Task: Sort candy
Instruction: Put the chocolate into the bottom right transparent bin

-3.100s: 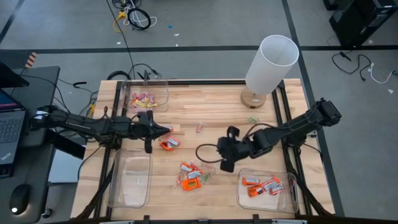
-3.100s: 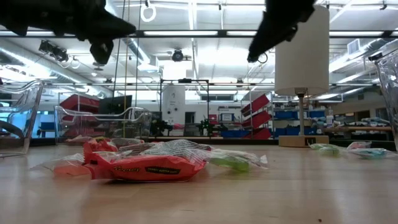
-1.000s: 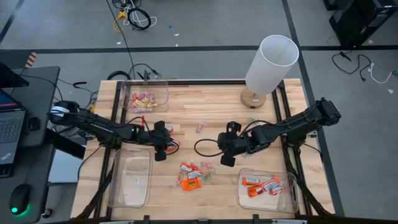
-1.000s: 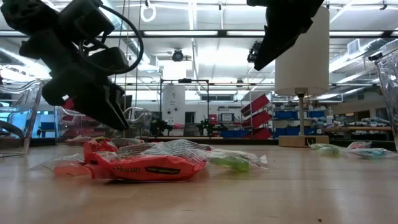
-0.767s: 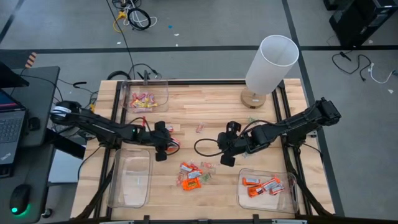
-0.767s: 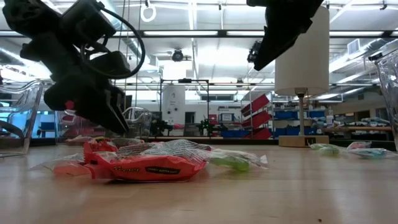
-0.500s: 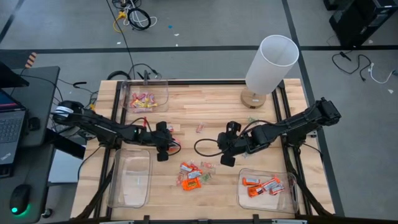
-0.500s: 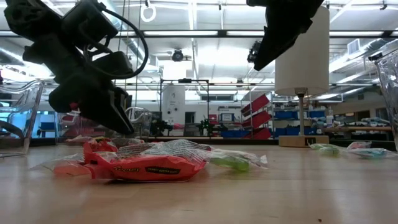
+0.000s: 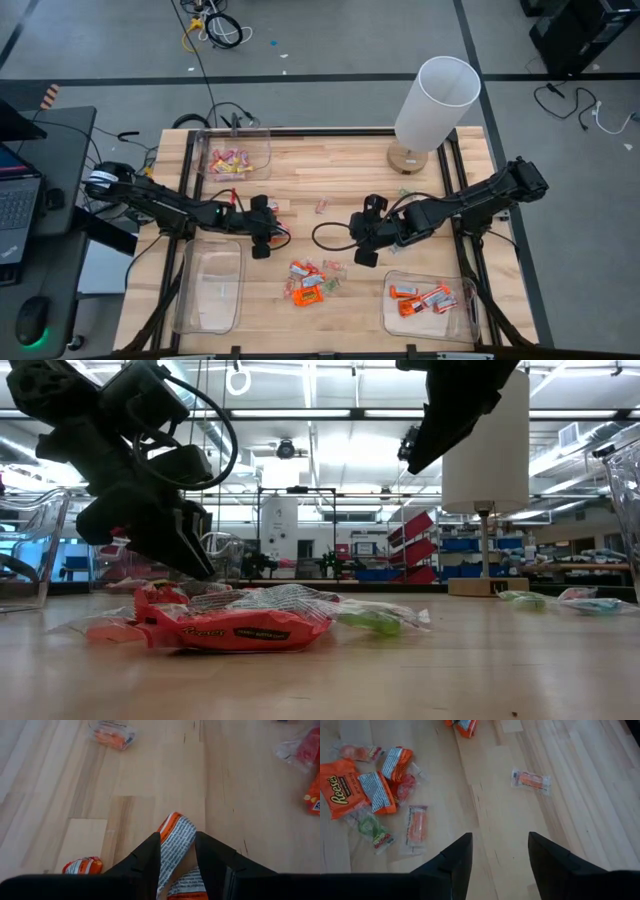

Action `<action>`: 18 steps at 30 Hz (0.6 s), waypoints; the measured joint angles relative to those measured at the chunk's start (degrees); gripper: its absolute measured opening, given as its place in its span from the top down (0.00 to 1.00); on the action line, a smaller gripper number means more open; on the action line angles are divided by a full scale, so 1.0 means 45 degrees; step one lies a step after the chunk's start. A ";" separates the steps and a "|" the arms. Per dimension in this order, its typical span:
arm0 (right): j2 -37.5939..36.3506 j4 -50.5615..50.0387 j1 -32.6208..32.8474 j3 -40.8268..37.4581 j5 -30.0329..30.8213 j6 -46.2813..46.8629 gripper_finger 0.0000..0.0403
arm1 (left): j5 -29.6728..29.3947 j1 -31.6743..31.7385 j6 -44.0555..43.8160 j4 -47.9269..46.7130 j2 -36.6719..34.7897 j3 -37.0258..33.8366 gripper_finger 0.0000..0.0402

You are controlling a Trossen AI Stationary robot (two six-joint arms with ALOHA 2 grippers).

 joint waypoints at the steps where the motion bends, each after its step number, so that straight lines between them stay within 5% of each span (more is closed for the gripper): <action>1: 0.0000 0.0002 0.0000 0.0000 0.0000 0.0000 0.56 | -0.0045 0.0000 -0.0003 0.0001 0.0000 0.0000 0.69; 18: 0.0000 0.0016 0.0000 0.0000 0.0005 0.0078 0.56 | -0.0467 0.0010 -0.0589 0.0267 0.1034 0.0011 0.62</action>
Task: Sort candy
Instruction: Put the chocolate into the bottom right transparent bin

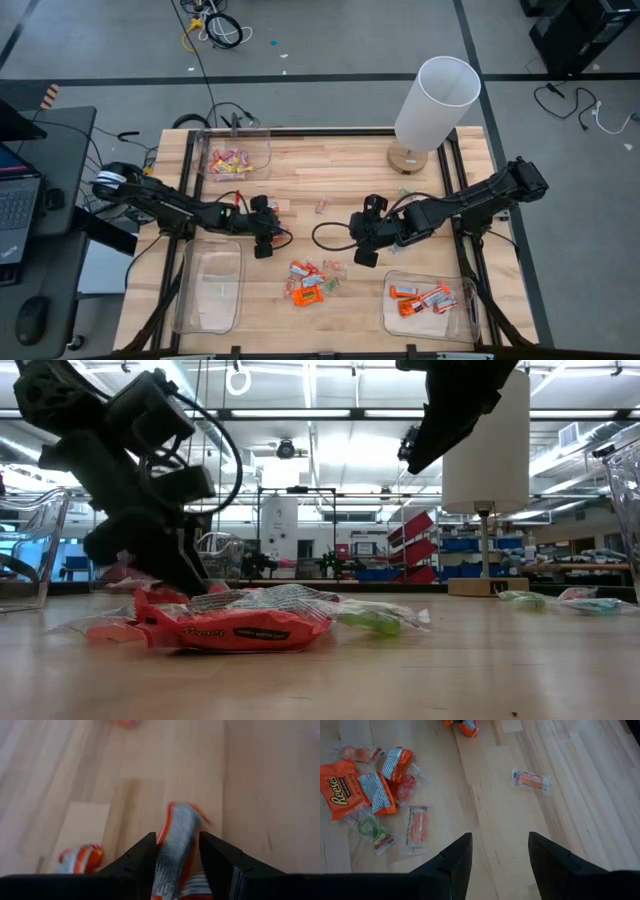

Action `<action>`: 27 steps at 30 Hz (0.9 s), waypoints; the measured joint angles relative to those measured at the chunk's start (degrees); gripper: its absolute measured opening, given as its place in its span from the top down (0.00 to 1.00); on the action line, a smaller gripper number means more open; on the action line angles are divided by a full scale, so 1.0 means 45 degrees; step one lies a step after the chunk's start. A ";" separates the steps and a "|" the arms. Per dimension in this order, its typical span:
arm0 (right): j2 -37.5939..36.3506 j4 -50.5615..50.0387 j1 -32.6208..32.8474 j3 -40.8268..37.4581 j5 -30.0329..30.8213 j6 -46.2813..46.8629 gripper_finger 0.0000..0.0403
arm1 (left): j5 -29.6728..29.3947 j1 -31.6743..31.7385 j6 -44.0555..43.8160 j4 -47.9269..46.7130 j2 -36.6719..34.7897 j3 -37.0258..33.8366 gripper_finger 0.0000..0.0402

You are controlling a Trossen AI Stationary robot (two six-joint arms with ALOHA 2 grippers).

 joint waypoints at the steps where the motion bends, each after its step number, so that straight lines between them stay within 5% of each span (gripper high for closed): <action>1: 0.0000 0.0020 0.0000 0.0000 -0.0002 0.0000 0.56 | 0.0007 -0.0005 -0.0066 0.0070 0.0112 -0.0011 0.62; 27: 0.0000 0.0084 -0.0010 0.0000 0.0000 0.0015 0.56 | 0.0097 -0.0010 -0.0096 0.0788 0.0384 -0.0006 0.66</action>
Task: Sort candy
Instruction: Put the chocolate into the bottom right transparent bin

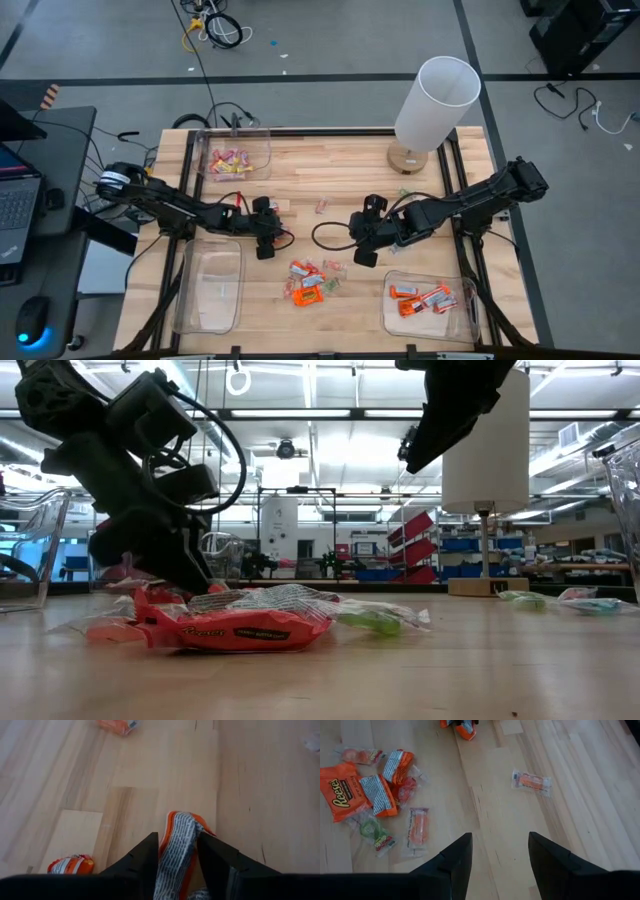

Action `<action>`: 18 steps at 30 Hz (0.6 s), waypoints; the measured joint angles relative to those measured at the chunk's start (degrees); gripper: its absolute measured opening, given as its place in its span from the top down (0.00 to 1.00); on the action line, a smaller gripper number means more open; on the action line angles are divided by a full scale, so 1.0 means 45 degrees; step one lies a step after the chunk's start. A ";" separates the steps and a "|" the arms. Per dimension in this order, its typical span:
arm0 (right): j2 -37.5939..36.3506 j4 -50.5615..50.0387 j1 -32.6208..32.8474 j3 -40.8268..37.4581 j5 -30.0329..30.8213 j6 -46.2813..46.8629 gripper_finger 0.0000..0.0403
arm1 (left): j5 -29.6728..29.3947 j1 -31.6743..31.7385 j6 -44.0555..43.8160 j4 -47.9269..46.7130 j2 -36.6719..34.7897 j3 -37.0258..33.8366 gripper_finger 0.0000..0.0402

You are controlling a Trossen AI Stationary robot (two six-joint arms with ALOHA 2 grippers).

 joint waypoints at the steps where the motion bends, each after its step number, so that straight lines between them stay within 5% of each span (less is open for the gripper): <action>1: 0.0000 0.0000 0.0000 0.0000 0.0000 0.0000 0.56 | -0.0001 0.0000 0.0001 -0.0031 0.0000 0.0000 0.68; 11: 0.0000 0.0138 0.0000 0.0000 0.0000 0.0000 0.56 | -0.0006 0.0000 0.0114 0.0098 -0.0005 0.0000 0.86; 18: 0.0000 0.0743 0.0000 0.0000 0.0005 -0.0489 0.56 | 0.0005 -0.0024 0.0690 0.1239 -0.0005 -0.0005 0.91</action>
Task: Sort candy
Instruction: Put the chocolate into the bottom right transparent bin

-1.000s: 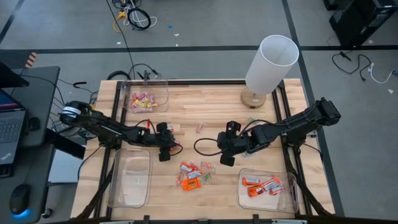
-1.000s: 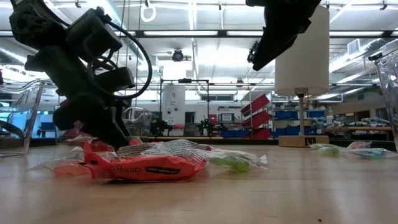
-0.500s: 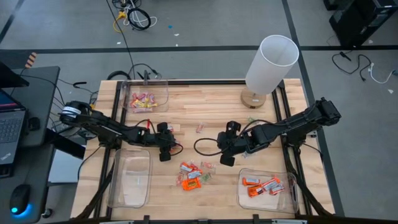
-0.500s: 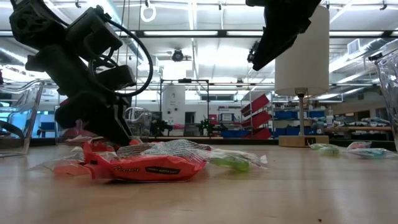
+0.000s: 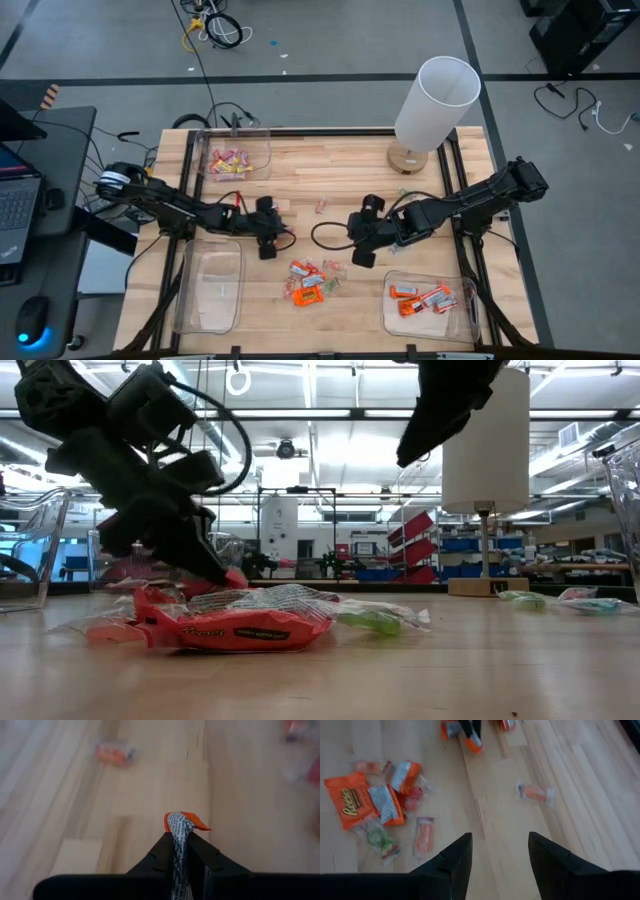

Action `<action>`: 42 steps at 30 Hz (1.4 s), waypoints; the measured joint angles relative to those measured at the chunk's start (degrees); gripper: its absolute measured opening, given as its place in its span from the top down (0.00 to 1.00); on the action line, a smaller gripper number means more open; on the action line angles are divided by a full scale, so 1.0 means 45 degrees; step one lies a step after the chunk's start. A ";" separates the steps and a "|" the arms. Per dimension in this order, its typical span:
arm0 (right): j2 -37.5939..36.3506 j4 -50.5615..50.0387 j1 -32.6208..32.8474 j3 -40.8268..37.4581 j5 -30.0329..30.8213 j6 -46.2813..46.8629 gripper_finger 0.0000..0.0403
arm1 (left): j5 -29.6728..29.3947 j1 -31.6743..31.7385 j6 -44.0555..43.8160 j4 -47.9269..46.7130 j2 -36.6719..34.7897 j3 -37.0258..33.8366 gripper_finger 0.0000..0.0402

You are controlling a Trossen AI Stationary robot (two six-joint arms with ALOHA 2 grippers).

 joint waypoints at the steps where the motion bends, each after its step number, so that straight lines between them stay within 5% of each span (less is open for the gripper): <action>1: 0.0000 0.0206 0.0002 0.0000 0.0000 -0.0172 0.56 | 0.0000 0.0000 0.0023 0.0290 0.0000 0.0000 0.91; 8: 0.0000 0.2066 0.0322 0.0000 0.0083 -0.2167 0.58 | 0.0357 0.0000 0.0374 0.2536 -0.0005 0.0000 0.91; 15: 0.0059 0.3488 0.0964 0.0000 0.1782 -0.4480 0.60 | 0.1531 0.0000 0.0108 0.5201 -0.0010 0.0000 0.91; 26: 0.0068 0.4463 0.1146 -0.0005 0.2477 -0.5621 0.60 | 0.1559 0.0000 -0.1564 0.8870 -0.0010 0.0016 0.91; 42: 0.0068 0.5640 0.1031 -0.0005 0.2477 -0.7054 0.60 | 0.2117 0.0000 -0.0657 0.8103 -0.0015 0.1713 0.91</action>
